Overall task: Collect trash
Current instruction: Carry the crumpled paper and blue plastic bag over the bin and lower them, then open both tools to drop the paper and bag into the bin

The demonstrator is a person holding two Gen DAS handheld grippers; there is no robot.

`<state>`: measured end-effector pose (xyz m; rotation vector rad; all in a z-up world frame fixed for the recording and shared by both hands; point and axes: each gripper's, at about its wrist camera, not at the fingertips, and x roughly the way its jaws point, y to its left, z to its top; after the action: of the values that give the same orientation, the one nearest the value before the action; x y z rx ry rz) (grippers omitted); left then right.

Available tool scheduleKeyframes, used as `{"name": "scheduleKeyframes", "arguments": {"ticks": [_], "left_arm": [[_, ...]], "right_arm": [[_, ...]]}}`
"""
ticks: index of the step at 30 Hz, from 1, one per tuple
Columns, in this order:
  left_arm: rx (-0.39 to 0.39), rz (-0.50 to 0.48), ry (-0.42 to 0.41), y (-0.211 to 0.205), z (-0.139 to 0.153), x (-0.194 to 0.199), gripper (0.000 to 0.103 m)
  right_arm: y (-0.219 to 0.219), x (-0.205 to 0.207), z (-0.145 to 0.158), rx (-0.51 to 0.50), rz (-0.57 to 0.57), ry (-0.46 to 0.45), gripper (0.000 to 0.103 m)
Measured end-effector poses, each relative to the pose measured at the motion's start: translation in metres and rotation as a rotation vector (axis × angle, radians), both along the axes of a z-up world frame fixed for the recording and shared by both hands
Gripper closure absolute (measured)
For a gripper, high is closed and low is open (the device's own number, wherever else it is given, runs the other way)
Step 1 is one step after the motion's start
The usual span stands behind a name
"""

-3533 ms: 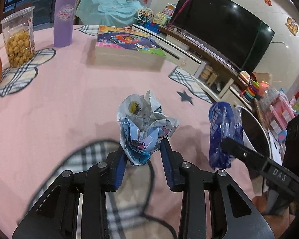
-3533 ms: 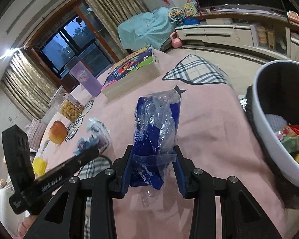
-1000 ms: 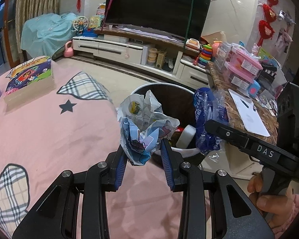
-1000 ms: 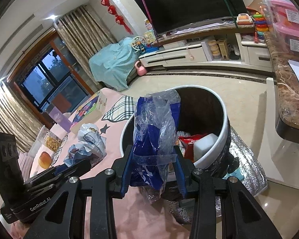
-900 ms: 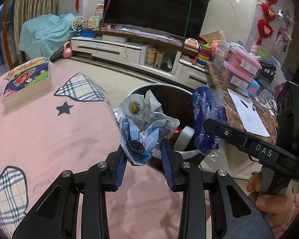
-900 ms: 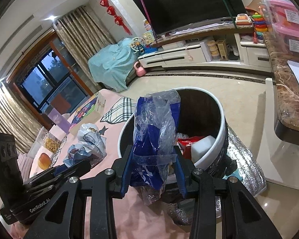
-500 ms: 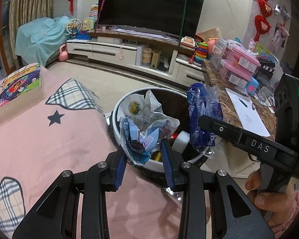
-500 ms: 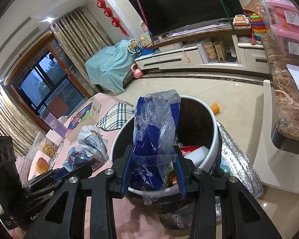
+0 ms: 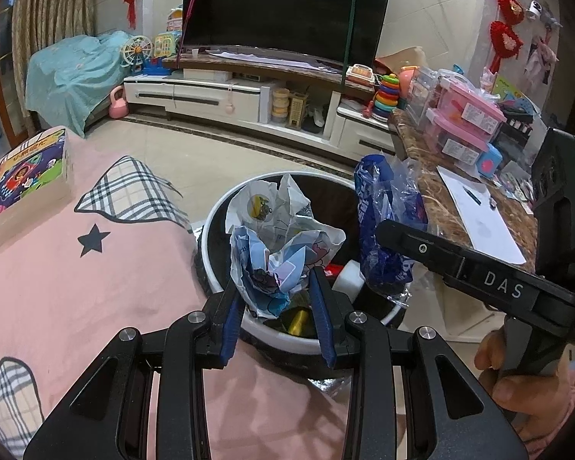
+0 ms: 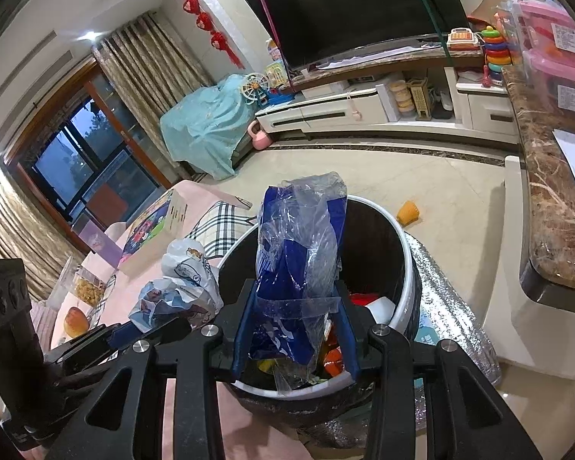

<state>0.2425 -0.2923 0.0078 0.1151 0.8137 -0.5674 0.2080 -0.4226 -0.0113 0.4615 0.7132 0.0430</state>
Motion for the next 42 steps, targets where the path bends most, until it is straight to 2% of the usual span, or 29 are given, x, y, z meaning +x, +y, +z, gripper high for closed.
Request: {"name": "scheduleKeyframes", "arguments": {"ticks": [42], "left_arm": [[0.020,0.009,0.073,-0.016,-0.018,0.025,0.070]], "right_arm": [[-0.008,0.026,-0.010,-0.021,0.010,0.071,0.060]]}}
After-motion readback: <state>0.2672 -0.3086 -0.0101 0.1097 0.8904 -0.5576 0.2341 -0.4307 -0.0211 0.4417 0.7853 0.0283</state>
